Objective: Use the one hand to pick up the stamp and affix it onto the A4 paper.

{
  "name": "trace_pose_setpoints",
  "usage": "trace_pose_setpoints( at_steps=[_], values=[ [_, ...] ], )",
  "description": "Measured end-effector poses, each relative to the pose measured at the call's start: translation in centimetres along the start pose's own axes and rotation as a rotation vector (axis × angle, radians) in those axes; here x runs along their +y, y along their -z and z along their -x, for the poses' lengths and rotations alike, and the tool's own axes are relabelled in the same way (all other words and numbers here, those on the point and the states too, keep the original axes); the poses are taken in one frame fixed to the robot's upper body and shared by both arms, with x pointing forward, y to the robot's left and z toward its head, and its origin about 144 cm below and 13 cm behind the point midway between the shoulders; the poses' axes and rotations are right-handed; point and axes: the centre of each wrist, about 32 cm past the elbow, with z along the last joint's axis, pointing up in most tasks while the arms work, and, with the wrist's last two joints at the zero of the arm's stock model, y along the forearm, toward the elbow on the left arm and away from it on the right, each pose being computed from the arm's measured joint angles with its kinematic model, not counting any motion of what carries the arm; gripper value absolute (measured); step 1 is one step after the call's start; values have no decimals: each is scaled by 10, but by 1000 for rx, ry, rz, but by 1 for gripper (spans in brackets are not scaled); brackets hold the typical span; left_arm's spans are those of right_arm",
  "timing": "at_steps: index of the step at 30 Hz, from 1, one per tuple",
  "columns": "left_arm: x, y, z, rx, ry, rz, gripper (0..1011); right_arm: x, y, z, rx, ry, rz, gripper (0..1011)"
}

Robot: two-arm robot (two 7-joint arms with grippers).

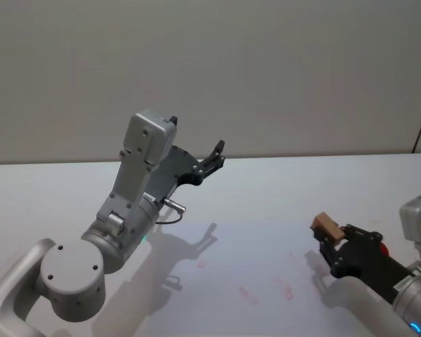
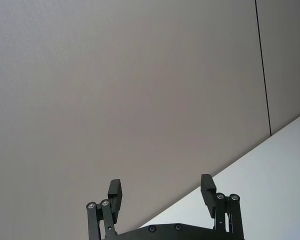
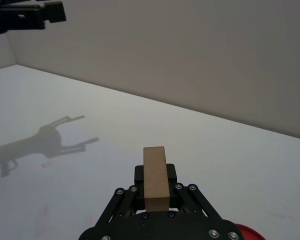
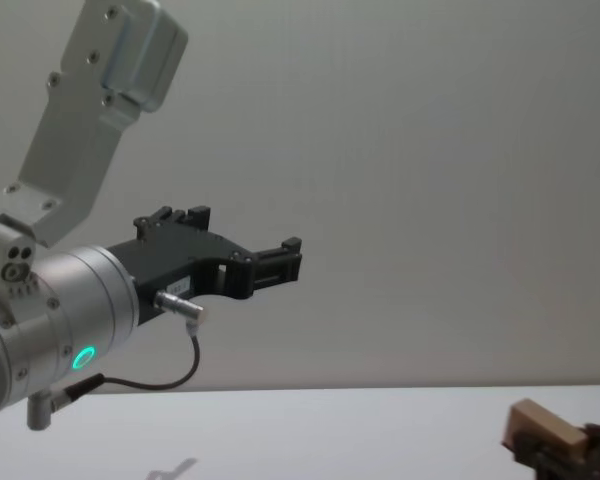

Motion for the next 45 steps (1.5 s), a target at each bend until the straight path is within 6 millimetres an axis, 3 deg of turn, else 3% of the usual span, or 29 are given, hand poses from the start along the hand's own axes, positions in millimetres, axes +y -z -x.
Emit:
trace_pose_setpoints(
  at_steps=[19,45],
  values=[
    [0,0,0,0,0,0,1001,-15,31,-37,-57,126,68,221],
    [0,0,0,0,0,0,1001,-22,44,-47,-70,158,92,221]
  ],
)
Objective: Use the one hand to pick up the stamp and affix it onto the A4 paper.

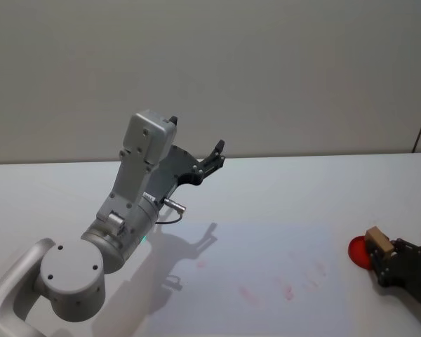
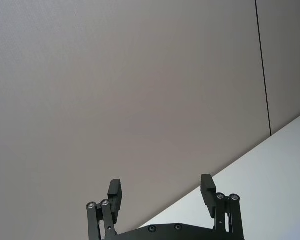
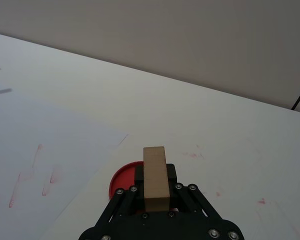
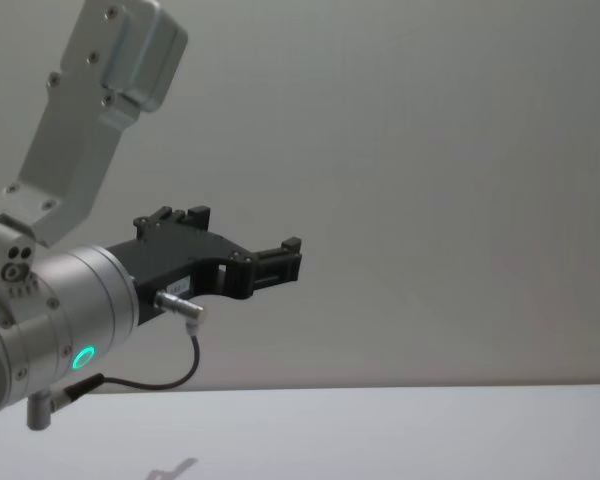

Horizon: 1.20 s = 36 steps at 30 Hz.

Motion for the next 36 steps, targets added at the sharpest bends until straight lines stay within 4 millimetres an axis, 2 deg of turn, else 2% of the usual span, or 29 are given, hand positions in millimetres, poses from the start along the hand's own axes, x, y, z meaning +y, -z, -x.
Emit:
trace_pose_setpoints(
  at_steps=[2,5,12,13,15,18,19,22,25,29,36],
  values=[
    [0,0,0,0,0,0,1001,0,0,0,0,-1,0,222],
    [0,0,0,0,0,0,1001,-1,1,0,0,-3,0,276],
    [0,0,0,0,0,0,1001,-1,2,1,0,-6,-2,530],
    [0,0,0,0,0,0,1001,-1,2,1,0,-6,-2,530],
    [0,0,0,0,0,0,1001,-1,2,1,4,-6,-5,624],
    [0,0,0,0,0,0,1001,-1,2,1,8,-5,-8,683],
    [0,0,0,0,0,0,1001,-1,2,1,12,-5,-10,750],
    [0,0,0,0,0,0,1001,-1,1,2,17,-3,-16,803],
    [0,0,0,0,0,0,1001,-1,-3,2,28,0,-34,927],
    [0,0,0,0,0,0,1001,-1,-8,3,42,6,-55,1000],
    [0,0,0,0,0,0,1001,-3,-14,5,58,24,-81,1001]
  ],
)
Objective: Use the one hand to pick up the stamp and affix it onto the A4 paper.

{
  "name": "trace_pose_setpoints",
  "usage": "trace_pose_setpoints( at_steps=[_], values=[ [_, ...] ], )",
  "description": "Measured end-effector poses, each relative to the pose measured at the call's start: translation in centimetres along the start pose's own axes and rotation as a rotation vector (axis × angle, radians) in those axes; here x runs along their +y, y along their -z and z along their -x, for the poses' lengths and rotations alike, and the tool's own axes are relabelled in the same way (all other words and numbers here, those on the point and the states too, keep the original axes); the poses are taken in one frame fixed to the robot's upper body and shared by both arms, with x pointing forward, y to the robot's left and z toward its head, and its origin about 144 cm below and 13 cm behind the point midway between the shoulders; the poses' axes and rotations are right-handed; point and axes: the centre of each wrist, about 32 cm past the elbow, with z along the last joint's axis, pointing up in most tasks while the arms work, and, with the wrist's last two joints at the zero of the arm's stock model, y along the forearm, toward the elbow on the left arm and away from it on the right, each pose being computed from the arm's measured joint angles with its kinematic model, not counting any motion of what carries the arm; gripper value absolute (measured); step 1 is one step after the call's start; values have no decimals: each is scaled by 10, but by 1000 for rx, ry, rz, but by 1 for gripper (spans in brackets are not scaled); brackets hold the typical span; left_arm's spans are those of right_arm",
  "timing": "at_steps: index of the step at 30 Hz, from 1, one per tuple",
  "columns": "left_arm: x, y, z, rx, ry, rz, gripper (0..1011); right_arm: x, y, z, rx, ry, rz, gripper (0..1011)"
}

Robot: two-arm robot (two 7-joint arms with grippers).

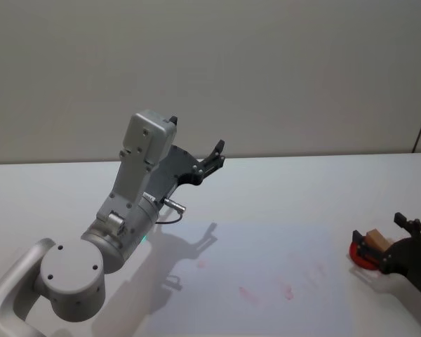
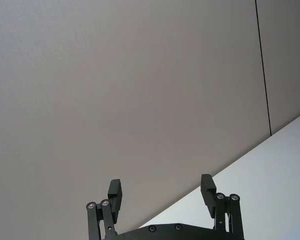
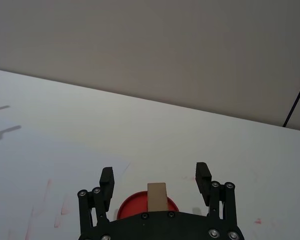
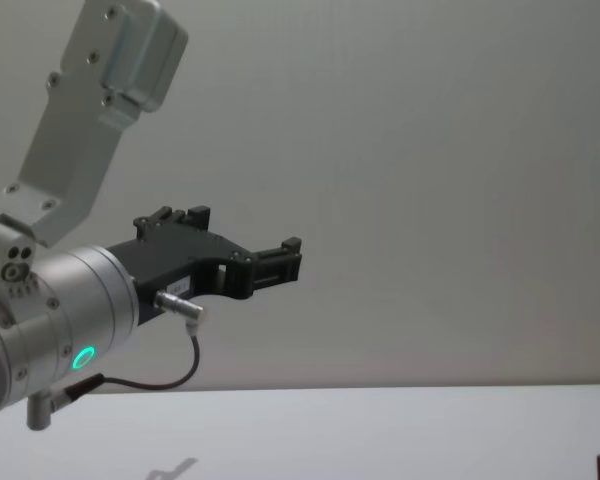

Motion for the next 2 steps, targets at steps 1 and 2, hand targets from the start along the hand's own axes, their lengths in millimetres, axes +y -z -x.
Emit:
trace_pose_setpoints(
  at_steps=[1,2],
  values=[
    [0,0,0,0,0,0,1001,0,-1,0,2,2,-3,1001],
    [0,0,0,0,0,0,1001,0,-2,1,4,5,-7,1001]
  ],
)
